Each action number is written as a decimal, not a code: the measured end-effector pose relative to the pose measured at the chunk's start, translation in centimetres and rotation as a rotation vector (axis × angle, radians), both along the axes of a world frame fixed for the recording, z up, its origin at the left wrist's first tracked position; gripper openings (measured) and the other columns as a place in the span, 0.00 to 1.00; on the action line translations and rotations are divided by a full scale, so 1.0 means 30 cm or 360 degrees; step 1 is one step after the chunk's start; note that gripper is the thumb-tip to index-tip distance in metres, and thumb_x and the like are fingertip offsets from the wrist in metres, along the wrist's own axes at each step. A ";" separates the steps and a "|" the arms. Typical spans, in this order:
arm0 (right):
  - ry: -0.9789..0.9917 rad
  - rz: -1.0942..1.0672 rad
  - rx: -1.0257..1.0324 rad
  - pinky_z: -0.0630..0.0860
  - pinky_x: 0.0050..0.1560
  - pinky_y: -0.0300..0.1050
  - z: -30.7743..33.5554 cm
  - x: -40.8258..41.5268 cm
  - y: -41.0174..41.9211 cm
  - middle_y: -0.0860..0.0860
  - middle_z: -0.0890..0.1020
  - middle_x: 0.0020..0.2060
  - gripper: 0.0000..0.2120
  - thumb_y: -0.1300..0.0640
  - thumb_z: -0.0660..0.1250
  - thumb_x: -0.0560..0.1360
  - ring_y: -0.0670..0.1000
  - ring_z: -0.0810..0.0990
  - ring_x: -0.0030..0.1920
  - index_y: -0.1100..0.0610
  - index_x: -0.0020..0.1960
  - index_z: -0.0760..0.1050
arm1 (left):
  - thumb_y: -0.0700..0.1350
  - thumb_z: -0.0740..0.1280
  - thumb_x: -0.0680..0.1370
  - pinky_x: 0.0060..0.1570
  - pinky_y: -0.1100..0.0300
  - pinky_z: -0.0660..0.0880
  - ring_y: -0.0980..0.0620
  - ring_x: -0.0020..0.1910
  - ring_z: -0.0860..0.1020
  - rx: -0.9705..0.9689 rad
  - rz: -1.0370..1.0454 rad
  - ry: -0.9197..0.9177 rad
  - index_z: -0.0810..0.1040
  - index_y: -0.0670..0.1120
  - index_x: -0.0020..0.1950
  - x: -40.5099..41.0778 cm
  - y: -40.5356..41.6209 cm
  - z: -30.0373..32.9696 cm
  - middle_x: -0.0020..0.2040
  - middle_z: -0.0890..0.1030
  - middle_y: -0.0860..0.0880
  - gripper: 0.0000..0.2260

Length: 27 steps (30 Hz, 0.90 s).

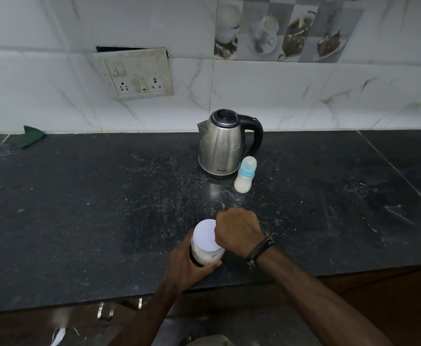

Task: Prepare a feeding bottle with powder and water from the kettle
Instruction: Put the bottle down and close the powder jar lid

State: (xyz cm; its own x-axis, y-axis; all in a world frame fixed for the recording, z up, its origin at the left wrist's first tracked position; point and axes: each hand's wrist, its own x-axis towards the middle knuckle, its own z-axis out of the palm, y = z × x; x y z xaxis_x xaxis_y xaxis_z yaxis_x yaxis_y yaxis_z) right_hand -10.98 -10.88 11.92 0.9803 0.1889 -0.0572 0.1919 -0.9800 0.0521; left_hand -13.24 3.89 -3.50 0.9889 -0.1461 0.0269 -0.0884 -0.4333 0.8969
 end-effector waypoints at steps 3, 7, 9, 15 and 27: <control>0.0009 0.0068 0.0023 0.72 0.45 0.47 0.042 0.009 -0.027 0.57 0.82 0.51 0.12 0.50 0.67 0.75 0.59 0.81 0.51 0.58 0.52 0.77 | 0.63 0.82 0.57 0.61 0.68 0.72 0.67 0.63 0.75 0.0050 0.0025 -0.0011 0.70 0.57 0.71 0.003 0.003 -0.011 0.64 0.78 0.62 0.44; 0.0345 0.0334 0.0072 0.74 0.49 0.50 0.024 0.030 -0.027 0.55 0.73 0.57 0.28 0.53 0.74 0.68 0.58 0.76 0.54 0.50 0.66 0.71 | 0.62 0.82 0.57 0.61 0.71 0.71 0.68 0.64 0.74 0.0056 0.0006 0.0038 0.71 0.53 0.72 0.008 0.001 -0.024 0.66 0.78 0.58 0.46; 0.0478 0.0480 0.0086 0.73 0.49 0.50 0.015 0.034 -0.012 0.56 0.72 0.57 0.33 0.58 0.73 0.69 0.59 0.75 0.54 0.47 0.71 0.67 | 0.59 0.83 0.59 0.61 0.73 0.68 0.67 0.64 0.74 0.0053 -0.0024 0.0062 0.71 0.52 0.71 0.013 -0.005 -0.029 0.67 0.77 0.56 0.44; 0.0249 0.0514 -0.0027 0.73 0.50 0.50 0.011 0.025 0.030 0.57 0.78 0.55 0.21 0.49 0.72 0.71 0.58 0.78 0.53 0.55 0.61 0.74 | 0.56 0.82 0.62 0.52 0.71 0.73 0.65 0.53 0.78 0.0096 -0.0021 0.0079 0.72 0.54 0.66 0.017 -0.016 -0.014 0.52 0.81 0.58 0.36; -0.0210 -0.0096 0.0228 0.68 0.22 0.37 -0.071 0.015 0.107 0.50 0.74 0.20 0.24 0.36 0.76 0.47 0.51 0.74 0.19 0.54 0.22 0.71 | 0.60 0.78 0.60 0.54 0.74 0.71 0.58 0.52 0.79 0.0122 -0.0070 0.0163 0.76 0.48 0.65 0.023 -0.014 -0.027 0.53 0.82 0.55 0.36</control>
State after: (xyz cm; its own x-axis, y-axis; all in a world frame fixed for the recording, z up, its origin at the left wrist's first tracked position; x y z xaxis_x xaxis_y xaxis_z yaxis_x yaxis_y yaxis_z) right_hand -10.54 -7.67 9.80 0.9873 0.1267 0.0957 0.1335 -0.9887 -0.0680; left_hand -12.54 3.47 -4.29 0.9785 -0.1870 -0.0869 -0.0184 -0.4988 0.8665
